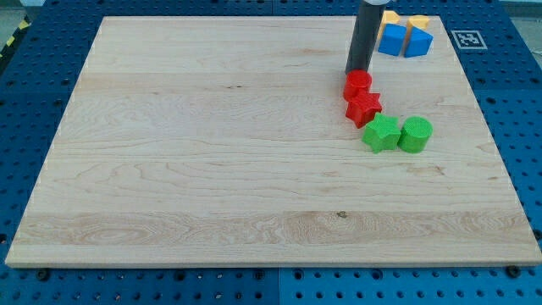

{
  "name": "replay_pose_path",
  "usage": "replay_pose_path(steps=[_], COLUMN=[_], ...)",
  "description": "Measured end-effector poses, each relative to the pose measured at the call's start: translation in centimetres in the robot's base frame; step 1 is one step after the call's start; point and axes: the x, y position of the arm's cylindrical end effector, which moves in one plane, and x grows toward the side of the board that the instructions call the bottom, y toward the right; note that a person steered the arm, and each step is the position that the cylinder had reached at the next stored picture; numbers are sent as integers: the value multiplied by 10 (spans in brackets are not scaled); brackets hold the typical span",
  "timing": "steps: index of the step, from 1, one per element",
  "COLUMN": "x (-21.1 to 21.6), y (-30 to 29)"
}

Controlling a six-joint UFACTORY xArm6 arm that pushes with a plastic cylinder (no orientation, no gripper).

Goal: Push blue cube into red circle

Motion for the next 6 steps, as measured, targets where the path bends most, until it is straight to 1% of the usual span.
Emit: replay_pose_path(steps=[1, 2, 3, 4, 5, 6], x=[-3, -9, -8, -7, -7, -24], y=[1, 26, 85, 128, 183, 197])
